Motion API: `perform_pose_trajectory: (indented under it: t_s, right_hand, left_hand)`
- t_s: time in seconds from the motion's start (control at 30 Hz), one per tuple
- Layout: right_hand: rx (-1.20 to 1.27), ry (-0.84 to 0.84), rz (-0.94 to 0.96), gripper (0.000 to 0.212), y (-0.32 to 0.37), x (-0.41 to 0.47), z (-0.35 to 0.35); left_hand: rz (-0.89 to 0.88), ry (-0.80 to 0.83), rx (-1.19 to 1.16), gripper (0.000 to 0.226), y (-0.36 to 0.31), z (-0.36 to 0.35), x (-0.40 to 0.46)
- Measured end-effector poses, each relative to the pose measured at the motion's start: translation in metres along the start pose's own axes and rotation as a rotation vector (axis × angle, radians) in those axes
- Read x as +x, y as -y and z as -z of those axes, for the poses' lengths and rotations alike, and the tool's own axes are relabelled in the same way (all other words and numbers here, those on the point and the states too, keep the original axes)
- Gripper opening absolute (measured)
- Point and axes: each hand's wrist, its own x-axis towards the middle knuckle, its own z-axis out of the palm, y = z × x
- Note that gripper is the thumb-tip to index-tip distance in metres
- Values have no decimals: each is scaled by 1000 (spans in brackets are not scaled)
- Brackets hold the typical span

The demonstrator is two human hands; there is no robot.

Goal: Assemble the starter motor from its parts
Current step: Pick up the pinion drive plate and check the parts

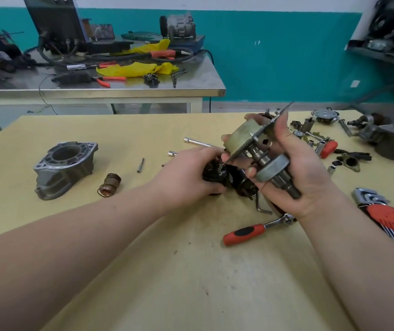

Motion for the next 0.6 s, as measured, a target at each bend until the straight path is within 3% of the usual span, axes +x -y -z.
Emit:
perform_pose_trajectory:
  t_s: [0.07,0.13,0.2,0.27,0.37,0.47,0.6]
  right_hand:
    - [-5,54,0,51,0,-1,0]
    - [-24,135,-10,54,0,-3,-1]
    - [-60,222,-17,56,-2,-6,-3]
    - [-140,263,-16,57,-7,-8,-6]
    - [-280,196,-49,61,-20,-9,-17]
    - [-319,142,-79,54,-36,-13,-26]
    - [-443,38,-126,67,-52,-13,-25]
  left_hand:
    - [151,-158,-173,47,0,-5,-7]
    - [383,-246,-676,42,4,1,-18]
    - [532,-233,-1257,38,6,14,-34]
    - [598,-176,-1603,43,8,25,-51]
    - [588,-91,-1857,51,6,36,-72]
    - [572,-54,-1972,62,7,38,-85]
    - [506,-14,-2039,71,9,38,-86]
